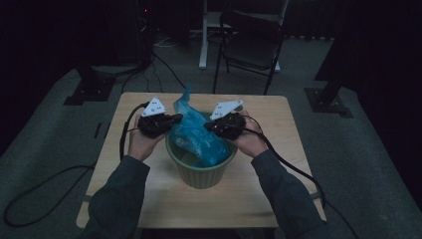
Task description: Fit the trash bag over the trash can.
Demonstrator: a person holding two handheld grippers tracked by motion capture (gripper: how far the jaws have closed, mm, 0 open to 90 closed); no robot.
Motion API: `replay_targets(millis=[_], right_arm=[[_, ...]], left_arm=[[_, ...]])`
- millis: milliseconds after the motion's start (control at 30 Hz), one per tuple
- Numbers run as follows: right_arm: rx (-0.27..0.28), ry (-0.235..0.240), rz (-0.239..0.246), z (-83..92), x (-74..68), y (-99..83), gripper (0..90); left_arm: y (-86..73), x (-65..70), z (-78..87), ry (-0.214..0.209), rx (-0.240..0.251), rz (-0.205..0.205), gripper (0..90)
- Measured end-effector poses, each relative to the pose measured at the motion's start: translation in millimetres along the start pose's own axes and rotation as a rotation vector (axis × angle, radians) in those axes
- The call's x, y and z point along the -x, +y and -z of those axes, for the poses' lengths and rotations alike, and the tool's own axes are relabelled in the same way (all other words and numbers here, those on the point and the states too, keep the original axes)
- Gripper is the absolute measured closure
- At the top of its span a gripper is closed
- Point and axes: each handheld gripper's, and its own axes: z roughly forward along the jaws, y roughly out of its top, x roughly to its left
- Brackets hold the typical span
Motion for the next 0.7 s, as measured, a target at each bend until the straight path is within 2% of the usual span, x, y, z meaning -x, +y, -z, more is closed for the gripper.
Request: replay_targets(millis=[333,500,533,567,633,700], right_arm=[[-0.023,-0.029,-0.022,12.8,6.2,-18.6,90.0],[-0.017,-0.047,-0.033,22.4,9.9,-25.5,90.0],[-0.012,-0.046,-0.039,24.1,11.1,-26.7,90.0],[-0.02,-0.062,-0.037,25.2,11.7,-27.7,90.0],[-0.028,-0.075,-0.035,26.3,12.8,-29.1,90.0],[-0.018,-0.071,-0.063,29.5,17.5,-35.1,90.0]], left_arm=[[-11.6,-13.5,12.9,0.058,0.01,0.061,90.0],[-17.1,-18.7,19.8,0.063,0.021,0.082,90.0],[-17.6,-18.3,20.5,0.091,0.012,0.078,90.0],[-18.4,-19.1,21.7,0.102,0.012,0.08,90.0],[-19.6,-21.0,23.7,0.091,0.025,0.096,90.0],[-20.4,-22.7,27.7,0.091,0.044,0.104,90.0]])
